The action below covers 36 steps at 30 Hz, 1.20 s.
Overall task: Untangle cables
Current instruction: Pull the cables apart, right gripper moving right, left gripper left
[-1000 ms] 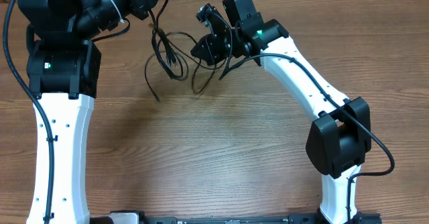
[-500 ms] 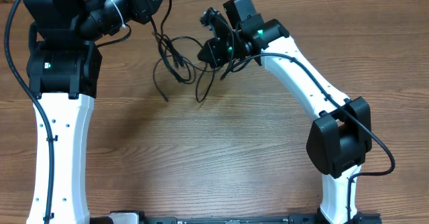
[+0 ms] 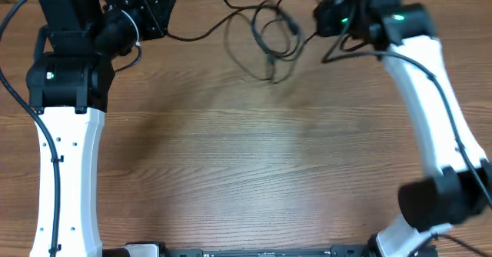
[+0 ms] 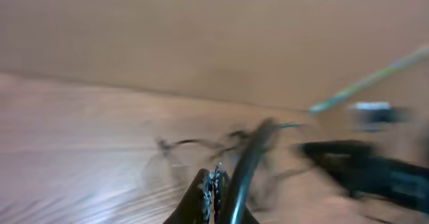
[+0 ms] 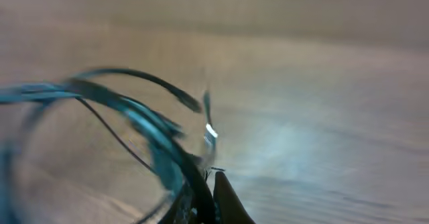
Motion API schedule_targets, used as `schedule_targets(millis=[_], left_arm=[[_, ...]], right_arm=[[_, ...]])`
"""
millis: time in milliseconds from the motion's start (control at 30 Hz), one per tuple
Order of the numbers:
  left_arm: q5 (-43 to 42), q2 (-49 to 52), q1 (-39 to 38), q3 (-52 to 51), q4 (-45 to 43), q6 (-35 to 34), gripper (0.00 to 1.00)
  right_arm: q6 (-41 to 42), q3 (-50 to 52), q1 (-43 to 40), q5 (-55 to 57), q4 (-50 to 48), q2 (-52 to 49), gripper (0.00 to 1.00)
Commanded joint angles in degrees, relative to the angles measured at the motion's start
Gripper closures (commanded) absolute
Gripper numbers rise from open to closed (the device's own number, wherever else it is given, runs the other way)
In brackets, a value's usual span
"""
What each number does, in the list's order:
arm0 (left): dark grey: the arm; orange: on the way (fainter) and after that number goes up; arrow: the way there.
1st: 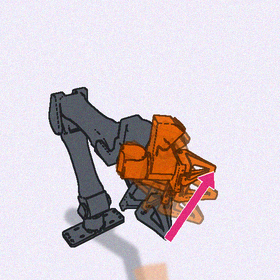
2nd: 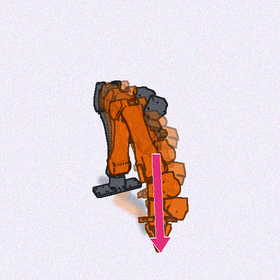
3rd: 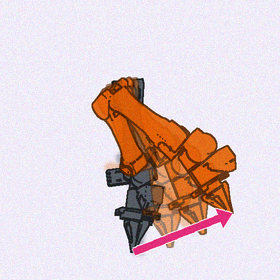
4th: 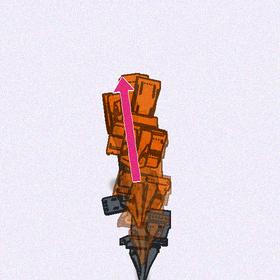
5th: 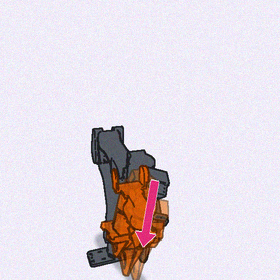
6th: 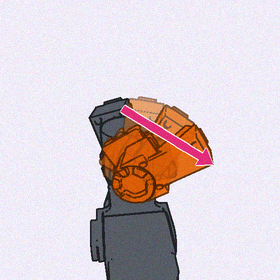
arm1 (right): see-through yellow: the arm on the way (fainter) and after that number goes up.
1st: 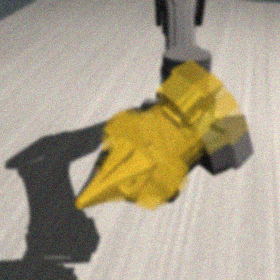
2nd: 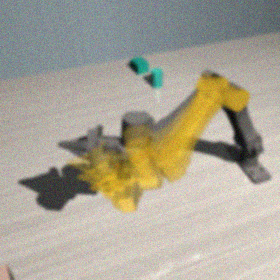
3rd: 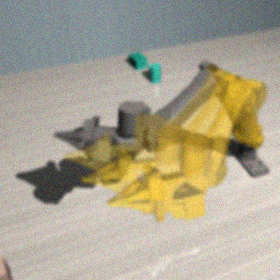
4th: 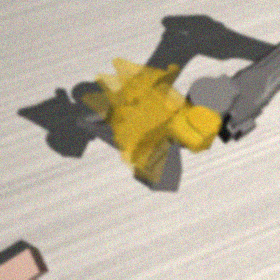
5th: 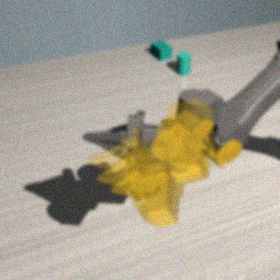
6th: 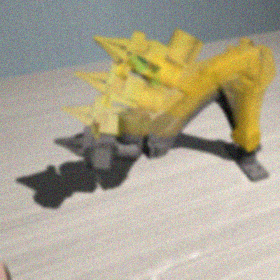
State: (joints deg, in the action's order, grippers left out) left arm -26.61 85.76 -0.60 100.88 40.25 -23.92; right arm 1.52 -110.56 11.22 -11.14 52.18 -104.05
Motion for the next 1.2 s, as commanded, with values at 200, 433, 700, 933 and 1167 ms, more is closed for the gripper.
schedule_targets(millis=[200,433,700,933,1167], left_arm=[[25.2,4.5,0.35,1.6,8.02,2.32,0.96],[37.42,6.93,1.05,1.6,11.61,2.27,0.96],[43.85,12.13,9.14,1.57,20.85,-2.21,0.96],[39.87,14.67,17.33,1.57,23.39,-4.37,0.96],[39.78,14.67,18.51,1.57,23.34,-4.37,0.96]], right_arm=[[0.55,-6.93,0.31,13.75,-0.42,13.0,0.96],[-0.11,-8.09,0.33,21.55,-0.44,17.2,0.96],[-0.13,-8.09,0.26,35.45,-1.05,20.85,0.96],[-2.08,-8.09,0.26,45.0,-1.07,21.55,0.96],[-2.32,-8.07,0.26,50.27,-1.27,21.55,0.96]])
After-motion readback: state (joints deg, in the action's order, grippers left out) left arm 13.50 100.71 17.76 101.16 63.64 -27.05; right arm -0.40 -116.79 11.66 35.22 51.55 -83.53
